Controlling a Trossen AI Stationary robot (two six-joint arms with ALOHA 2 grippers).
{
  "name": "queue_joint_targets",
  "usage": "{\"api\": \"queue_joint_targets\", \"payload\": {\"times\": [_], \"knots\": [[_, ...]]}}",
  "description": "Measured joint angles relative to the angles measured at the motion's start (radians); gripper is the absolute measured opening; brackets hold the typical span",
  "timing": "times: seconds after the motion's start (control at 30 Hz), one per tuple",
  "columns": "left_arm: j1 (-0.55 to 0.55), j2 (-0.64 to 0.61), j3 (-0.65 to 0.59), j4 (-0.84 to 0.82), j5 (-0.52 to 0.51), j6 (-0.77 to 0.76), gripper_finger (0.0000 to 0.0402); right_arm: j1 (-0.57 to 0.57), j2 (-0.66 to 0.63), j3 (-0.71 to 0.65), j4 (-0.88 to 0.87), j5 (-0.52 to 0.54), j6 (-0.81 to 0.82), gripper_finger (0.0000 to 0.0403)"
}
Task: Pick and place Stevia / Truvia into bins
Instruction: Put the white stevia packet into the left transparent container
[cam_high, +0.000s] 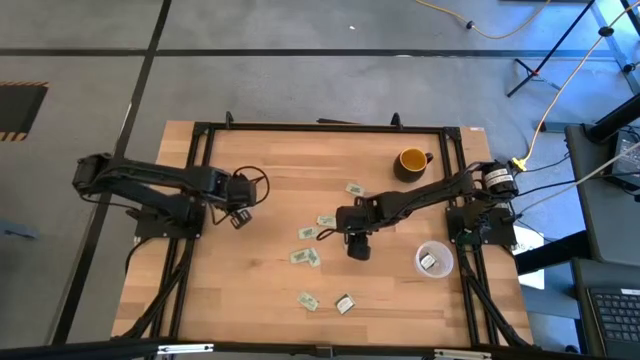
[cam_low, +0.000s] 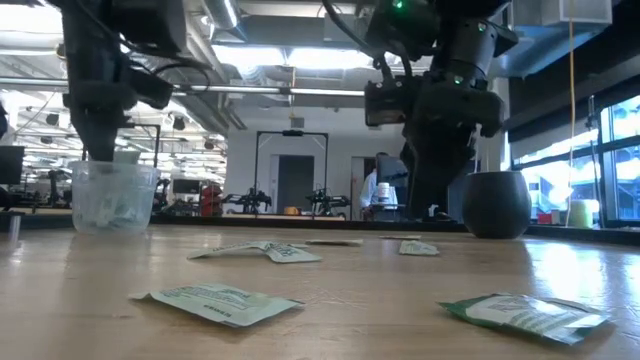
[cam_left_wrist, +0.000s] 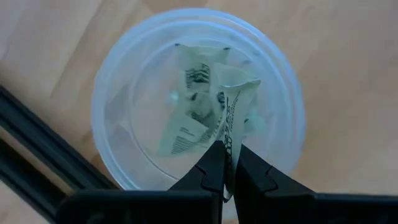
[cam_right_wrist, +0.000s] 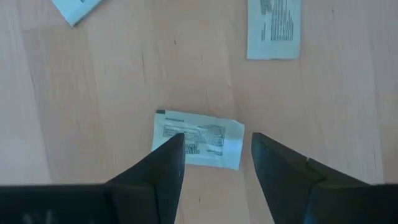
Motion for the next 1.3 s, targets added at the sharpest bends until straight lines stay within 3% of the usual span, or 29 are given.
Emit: {"api": "queue_joint_targets", "payload": {"times": [0.23, 0.67, 1.3], "knots": [[0.053, 0.031, 0.0, 0.001, -0.015, 0.025, 0.0018, 0.0, 0.0, 0.0, -0.001, 0.029, 0.0, 0.0186], [0.076, -0.012, 0.0, 0.002, -0.047, 0.061, 0.0038, -0.014, 0.003, 0.0, -0.002, 0.028, -0.004, 0.013], [0.072, -0.151, 0.0, 0.073, -0.049, 0.098, 0.0039, -0.014, 0.017, -0.052, 0.043, 0.028, 0.027, 0.0127]]}}
